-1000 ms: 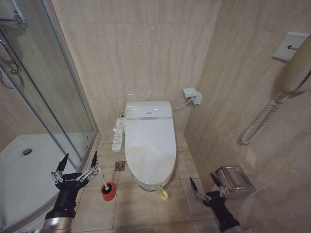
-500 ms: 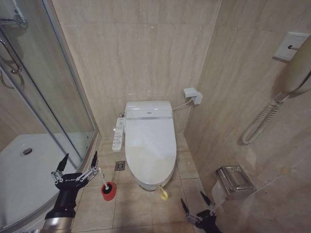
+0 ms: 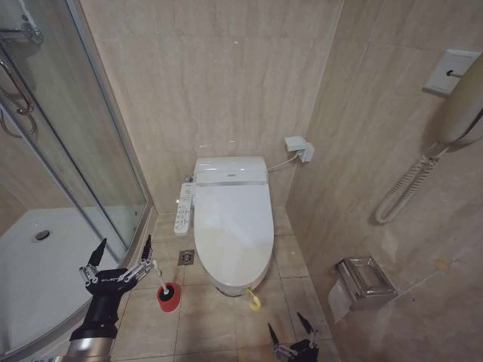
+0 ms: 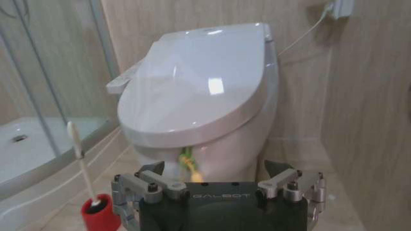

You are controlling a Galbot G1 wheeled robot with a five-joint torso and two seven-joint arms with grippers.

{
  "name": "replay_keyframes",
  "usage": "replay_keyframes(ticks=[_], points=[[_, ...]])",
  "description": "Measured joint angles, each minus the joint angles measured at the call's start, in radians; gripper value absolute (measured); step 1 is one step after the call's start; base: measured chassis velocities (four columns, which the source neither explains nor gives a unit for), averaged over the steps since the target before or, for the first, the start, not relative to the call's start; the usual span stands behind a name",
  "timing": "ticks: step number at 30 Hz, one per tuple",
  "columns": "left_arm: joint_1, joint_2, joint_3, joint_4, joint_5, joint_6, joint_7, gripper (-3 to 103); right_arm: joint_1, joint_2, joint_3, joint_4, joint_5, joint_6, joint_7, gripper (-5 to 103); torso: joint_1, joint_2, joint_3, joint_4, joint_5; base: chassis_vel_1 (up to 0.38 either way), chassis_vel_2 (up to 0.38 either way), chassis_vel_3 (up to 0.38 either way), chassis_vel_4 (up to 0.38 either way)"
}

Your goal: Open the toilet lid, clean the toilet bowl with a toilet brush, close the toilet lid, and flush.

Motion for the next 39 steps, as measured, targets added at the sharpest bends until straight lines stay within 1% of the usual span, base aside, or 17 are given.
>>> replay_keyframes(ticks=[4,7,11,16,21,26,27,31,39], points=[[0.000,0.000,0.000,0.000,0.000,0.000,0.000,100,0.018,-0.005,-0.036,-0.017,-0.003,-0.018,0.006,100,0.000,0.000,0.000,0.0000,-0.0001,0.000,0.000,0.000,0.000],[0.000,0.000,0.000,0.000,0.000,0.000,0.000,100,0.039,-0.028,-0.087,-0.051,0.021,-0.026,0.035,100,0.000,0.000,0.000,0.0000,-0.0001,0.000,0.000,0.000,0.000],[0.000,0.000,0.000,0.000,0.000,0.000,0.000,100,0.067,-0.042,-0.118,-0.084,0.050,-0.029,0.049,100,0.000,0.000,0.000,0.0000,0.0000,0.000,0.000,0.000,0.000],[0.000,0.000,0.000,0.000,0.000,0.000,0.000,100,0.120,-0.043,-0.129,-0.133,0.053,-0.024,0.051,100,0.000,0.000,0.000,0.0000,0.0000,0.000,0.000,0.000,0.000],[0.000,0.000,0.000,0.000,0.000,0.000,0.000,100,0.226,-0.045,-0.146,-0.231,0.062,-0.009,0.053,100,0.000,0.000,0.000,0.0000,0.0000,0.000,0.000,0.000,0.000],[0.000,0.000,0.000,0.000,0.000,0.000,0.000,100,0.291,-0.046,-0.162,-0.309,0.063,0.016,0.052,100,0.000,0.000,0.000,0.0000,0.0001,0.000,0.000,0.000,0.000],[0.000,0.000,0.000,0.000,0.000,0.000,0.000,100,0.291,-0.046,-0.162,-0.309,0.063,0.016,0.052,100,0.000,0.000,0.000,0.0000,0.0001,0.000,0.000,0.000,0.000],[0.000,0.000,0.000,0.000,0.000,0.000,0.000,100,0.332,-0.026,-0.156,-0.397,0.049,0.051,0.039,100,0.000,0.000,0.000,0.0000,0.0002,0.000,0.000,0.000,0.000],[0.000,0.000,0.000,0.000,0.000,0.000,0.000,100,0.362,0.001,-0.149,-0.451,0.040,0.078,0.040,100,0.000,0.000,0.000,0.0000,0.0001,0.000,0.000,0.000,0.000]])
